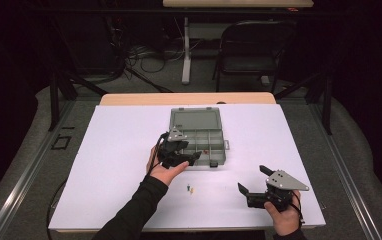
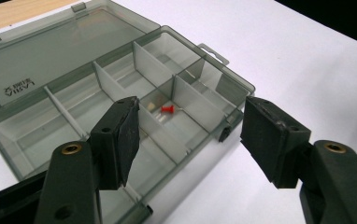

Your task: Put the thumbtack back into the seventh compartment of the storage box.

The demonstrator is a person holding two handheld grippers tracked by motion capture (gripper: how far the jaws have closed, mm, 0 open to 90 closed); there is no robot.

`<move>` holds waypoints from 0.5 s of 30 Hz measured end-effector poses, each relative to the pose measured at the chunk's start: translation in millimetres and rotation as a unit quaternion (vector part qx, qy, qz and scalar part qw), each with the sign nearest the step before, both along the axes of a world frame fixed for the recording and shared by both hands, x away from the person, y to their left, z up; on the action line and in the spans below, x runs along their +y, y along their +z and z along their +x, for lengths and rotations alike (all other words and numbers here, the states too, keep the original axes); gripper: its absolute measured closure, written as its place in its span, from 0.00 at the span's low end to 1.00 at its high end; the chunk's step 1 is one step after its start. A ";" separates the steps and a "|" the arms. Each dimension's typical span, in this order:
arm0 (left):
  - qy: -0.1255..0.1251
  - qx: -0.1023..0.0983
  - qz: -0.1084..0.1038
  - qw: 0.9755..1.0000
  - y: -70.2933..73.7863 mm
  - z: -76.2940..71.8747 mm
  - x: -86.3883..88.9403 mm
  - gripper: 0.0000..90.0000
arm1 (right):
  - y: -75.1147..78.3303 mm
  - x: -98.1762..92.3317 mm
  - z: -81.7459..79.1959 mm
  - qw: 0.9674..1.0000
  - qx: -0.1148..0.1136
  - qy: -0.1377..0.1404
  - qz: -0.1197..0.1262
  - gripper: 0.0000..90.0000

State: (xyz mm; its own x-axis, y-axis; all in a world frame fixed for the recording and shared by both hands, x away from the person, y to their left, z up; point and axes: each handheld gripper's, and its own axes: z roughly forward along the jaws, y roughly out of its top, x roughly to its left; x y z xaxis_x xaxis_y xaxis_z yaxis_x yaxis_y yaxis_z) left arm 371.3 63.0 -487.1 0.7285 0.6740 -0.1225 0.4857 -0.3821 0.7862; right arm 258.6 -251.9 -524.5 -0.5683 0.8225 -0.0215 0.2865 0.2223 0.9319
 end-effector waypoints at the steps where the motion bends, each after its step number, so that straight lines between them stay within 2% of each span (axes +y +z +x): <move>1: 0.000 -0.004 0.000 1.000 0.3 -3.0 3.3 0.41 | 0.0 0.1 0.1 1.000 0.000 0.000 -0.001 0.06; 6: 0.003 -0.011 0.004 1.000 0.6 -12.0 12.8 0.41 | 0.1 0.6 -0.2 1.000 -0.001 0.000 -0.001 0.06; 10: 0.008 -0.008 0.000 1.000 -1.9 -17.6 18.9 0.40 | 0.2 0.8 -0.5 1.000 0.000 0.000 0.000 0.07; 15: 0.011 0.001 -0.005 1.000 -11.9 -29.2 31.0 0.41 | 0.4 0.1 -0.4 1.000 -0.003 -0.002 0.000 0.07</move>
